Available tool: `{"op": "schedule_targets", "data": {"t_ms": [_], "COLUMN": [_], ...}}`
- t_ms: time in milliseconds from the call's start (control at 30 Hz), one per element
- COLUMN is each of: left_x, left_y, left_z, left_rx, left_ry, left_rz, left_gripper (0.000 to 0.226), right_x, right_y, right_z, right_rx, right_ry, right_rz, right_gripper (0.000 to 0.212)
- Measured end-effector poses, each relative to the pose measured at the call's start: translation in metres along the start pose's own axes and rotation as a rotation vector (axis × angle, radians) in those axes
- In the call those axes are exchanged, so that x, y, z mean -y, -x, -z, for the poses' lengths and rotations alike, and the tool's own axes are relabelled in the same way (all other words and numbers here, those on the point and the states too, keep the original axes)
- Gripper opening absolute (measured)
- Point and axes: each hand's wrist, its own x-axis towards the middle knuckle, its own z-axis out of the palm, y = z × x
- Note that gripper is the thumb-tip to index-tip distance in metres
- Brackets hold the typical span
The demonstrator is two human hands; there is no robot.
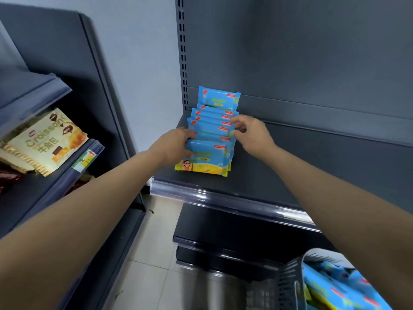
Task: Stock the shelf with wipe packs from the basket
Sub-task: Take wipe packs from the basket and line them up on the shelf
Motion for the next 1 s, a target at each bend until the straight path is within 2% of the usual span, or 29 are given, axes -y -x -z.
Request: {"op": "schedule_targets", "data": {"t_ms": [133, 300, 433, 667, 767, 1000], "left_x": [-0.002, -0.009, -0.038, -0.141, -0.19, -0.287], "left_y": [-0.008, -0.004, 0.007, 0.045, 0.065, 0.111], "left_z": [-0.009, -0.015, -0.01, 0.0, -0.002, -0.018], "left_rx": [-0.014, -0.068, -0.142, -0.357, -0.43, -0.534], "left_ry": [-0.058, -0.251, -0.25, -0.1, -0.118, -0.147], "left_rz": [-0.009, -0.008, -0.042, -0.355, -0.492, -0.643], "left_gripper": [0.053, 0.06, 0.057, 0.044, 0.041, 0.039], "right_x": [0.006, 0.015, 0.024, 0.027, 0.022, 0.0], "right_y": [0.012, 0.036, 0.062, 0.127, 0.161, 0.24], "right_z": [0.01, 0.025, 0.047, 0.107, 0.137, 0.207], "right_rx": [-0.029, -0.049, -0.081, -0.287, -0.368, -0.54], "right_ry": [0.016, 0.093, 0.192, 0.494, 0.562, 0.637], "right_rz": [0.031, 0.085, 0.148, 0.259, 0.269, 0.276], "right_gripper": [0.028, 0.028, 0.029, 0.033, 0.032, 0.03]}}
